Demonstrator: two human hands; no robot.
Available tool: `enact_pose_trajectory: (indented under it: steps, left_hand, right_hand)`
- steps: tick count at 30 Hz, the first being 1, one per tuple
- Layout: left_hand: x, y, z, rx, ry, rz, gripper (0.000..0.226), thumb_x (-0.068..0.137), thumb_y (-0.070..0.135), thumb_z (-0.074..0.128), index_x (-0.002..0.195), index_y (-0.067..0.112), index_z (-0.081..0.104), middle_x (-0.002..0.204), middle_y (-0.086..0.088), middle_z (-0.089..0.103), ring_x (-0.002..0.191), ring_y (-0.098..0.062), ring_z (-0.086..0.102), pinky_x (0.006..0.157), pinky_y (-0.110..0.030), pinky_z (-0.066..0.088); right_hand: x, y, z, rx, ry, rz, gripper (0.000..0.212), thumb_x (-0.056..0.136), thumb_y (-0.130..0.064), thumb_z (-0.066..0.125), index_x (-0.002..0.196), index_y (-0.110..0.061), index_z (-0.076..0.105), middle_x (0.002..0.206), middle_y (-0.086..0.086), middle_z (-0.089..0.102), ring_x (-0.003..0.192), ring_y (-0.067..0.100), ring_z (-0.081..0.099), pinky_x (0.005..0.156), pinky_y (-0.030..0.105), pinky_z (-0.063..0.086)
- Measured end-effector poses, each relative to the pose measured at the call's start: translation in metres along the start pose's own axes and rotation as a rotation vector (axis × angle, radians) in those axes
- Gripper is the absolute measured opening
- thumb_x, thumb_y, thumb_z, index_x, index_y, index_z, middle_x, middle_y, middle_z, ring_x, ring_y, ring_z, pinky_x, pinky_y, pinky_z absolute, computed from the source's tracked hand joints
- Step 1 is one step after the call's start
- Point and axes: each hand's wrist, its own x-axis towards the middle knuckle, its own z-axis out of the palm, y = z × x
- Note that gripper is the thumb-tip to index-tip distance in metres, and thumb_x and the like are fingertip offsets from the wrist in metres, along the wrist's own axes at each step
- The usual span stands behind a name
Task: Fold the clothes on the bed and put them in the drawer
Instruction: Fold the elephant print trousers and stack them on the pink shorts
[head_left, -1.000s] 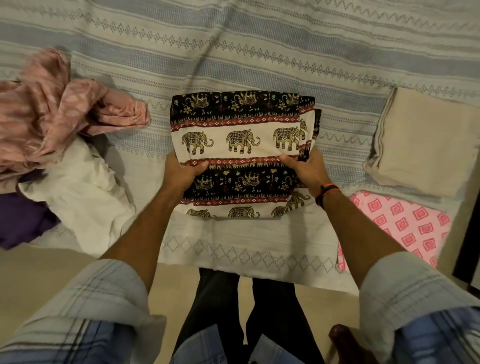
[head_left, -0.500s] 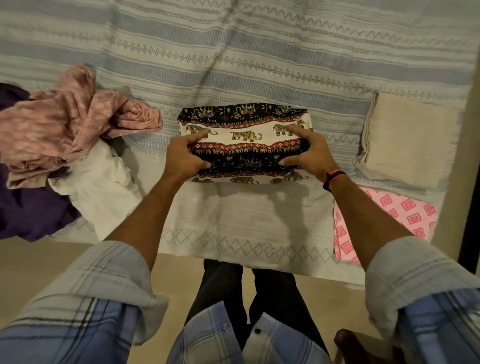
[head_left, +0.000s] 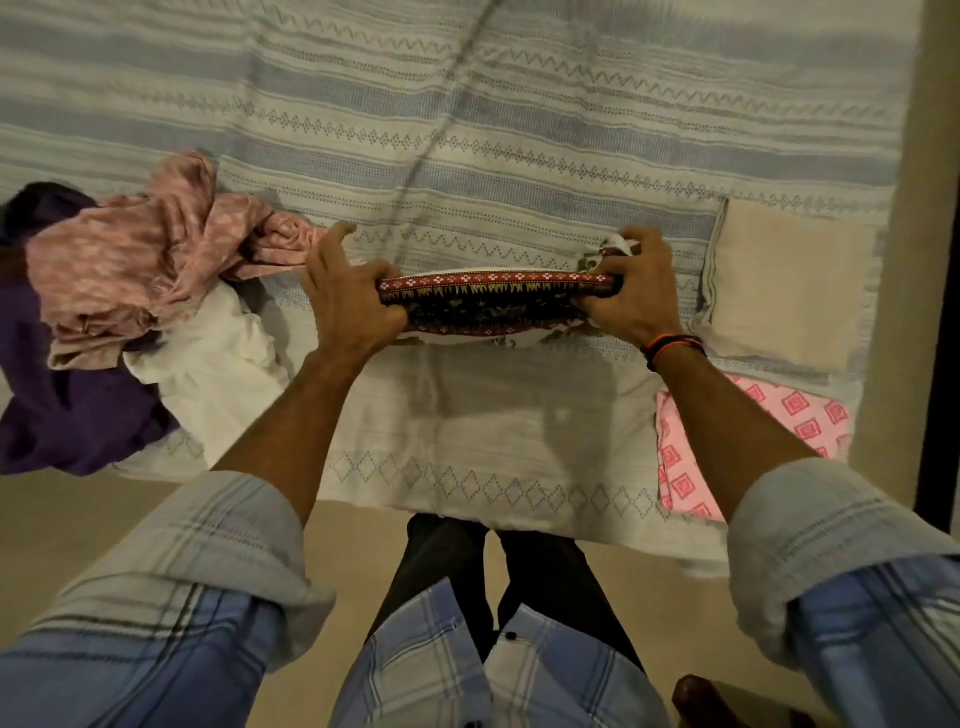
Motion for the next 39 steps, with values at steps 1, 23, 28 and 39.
enact_pose_trajectory:
  steps: [1,23,28,39]
  left_hand:
    - [0.001,-0.001,-0.001,-0.035,-0.026,0.017,0.030,0.057,0.029,0.069,0.085,0.023,0.075,0.144,-0.006,0.040,0.133,-0.034,0.034,0.111,-0.050,0.024]
    - [-0.016,-0.066,0.077,-0.543,-0.405,-0.772,0.052,0.065,0.025,0.090,0.109,0.005,0.069,0.104,-0.008,0.072,0.093,-0.023,0.069,0.087,-0.037,0.057]
    - [-0.025,-0.071,0.079,-0.644,-0.539,-0.761,0.075,0.054,0.024,0.094,0.120,0.010,0.064,0.111,-0.002,0.070,0.102,-0.019,0.066,0.094,-0.035,0.053]
    - [-0.036,-0.052,0.082,-0.789,-0.407,-0.676,0.075,0.056,0.011,0.090,0.123,0.021,0.057,0.115,0.001,0.068,0.105,-0.019,0.066,0.091,-0.043,0.056]
  right_hand:
    - [-0.002,0.000,-0.003,0.123,-0.015,0.036,0.055,0.061,-0.030,0.081,0.111,-0.010,0.069,0.123,0.002,0.053,0.120,0.022,0.043,0.099,0.022,0.034]
    - [-0.005,0.054,0.078,0.320,-0.140,0.519,0.050,0.085,-0.033,0.077,0.124,-0.006,0.063,0.116,0.005,0.067,0.109,0.022,0.062,0.093,0.033,0.050]
    - [-0.008,0.055,0.081,0.451,-0.292,0.579,0.068,0.055,-0.049,0.092,0.112,-0.020,0.069,0.109,-0.004,0.070,0.102,0.017,0.064,0.090,0.033,0.051]
    - [-0.015,0.046,0.086,0.416,-0.279,0.525,0.044,0.068,-0.030,0.089,0.106,-0.015,0.071,0.103,0.002,0.073,0.094,0.020,0.070,0.086,0.040,0.059]
